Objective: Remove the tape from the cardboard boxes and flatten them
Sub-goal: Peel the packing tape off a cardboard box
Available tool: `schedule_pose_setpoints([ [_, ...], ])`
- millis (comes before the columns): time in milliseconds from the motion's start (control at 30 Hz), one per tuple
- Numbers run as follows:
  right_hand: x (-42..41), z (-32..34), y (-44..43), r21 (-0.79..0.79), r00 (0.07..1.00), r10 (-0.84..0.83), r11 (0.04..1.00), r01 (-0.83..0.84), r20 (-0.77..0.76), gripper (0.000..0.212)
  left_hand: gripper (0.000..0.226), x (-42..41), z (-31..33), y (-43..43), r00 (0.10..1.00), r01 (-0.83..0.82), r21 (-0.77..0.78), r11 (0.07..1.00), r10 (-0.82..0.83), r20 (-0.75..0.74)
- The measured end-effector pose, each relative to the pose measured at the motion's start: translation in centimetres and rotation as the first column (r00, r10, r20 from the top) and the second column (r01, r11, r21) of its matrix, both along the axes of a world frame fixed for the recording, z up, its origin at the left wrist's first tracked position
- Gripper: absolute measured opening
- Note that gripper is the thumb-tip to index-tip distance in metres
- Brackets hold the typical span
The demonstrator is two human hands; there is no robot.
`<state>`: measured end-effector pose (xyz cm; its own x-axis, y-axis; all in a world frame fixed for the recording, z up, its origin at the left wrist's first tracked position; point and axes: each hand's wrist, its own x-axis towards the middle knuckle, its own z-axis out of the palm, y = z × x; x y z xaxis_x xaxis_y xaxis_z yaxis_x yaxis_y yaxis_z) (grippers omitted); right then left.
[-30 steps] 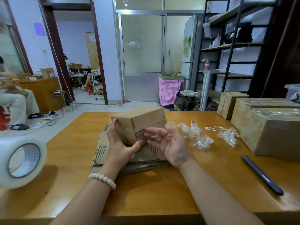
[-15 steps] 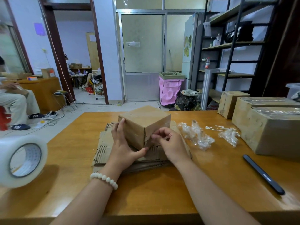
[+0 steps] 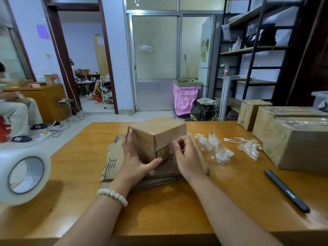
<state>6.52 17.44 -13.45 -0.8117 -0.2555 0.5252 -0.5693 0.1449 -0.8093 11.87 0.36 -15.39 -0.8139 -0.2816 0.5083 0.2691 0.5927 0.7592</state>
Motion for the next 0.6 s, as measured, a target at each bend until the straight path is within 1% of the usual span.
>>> schedule_pose_setpoints([
  [33, 0.06, -0.12, -0.10, 0.013, 1.000, 0.020, 1.000, -0.020, -0.020, 0.007, 0.125, -0.06, -0.01, 0.01, 1.000, -0.017, -0.002, 1.000, 0.017, 0.012],
  [100, -0.03, -0.34, -0.29, 0.027, 0.998, 0.061, 0.998, -0.061, -0.002, 0.003, 0.127, -0.01, 0.15, 0.22, 0.998, -0.050, -0.015, 0.999, 0.050, 0.029],
  [333, -0.22, -0.75, -0.43, 0.059, 0.995, 0.086, 0.994, -0.088, 0.044, 0.028, 0.114, 0.19, 0.23, 0.47, 0.998, -0.041, 0.012, 0.999, 0.041, 0.039],
  [467, 0.06, -0.26, -0.16, 0.019, 0.992, 0.120, 0.992, -0.121, 0.040, 0.030, 0.116, 0.31, 0.38, 0.47, 0.997, -0.049, 0.013, 0.999, 0.048, 0.058],
  [600, 0.22, -0.36, -0.12, -0.010, 0.989, 0.147, 0.989, -0.147, -0.032, 0.034, 0.116, 0.27, 0.39, 0.45, 0.996, -0.069, 0.048, 0.996, 0.066, 0.057],
])
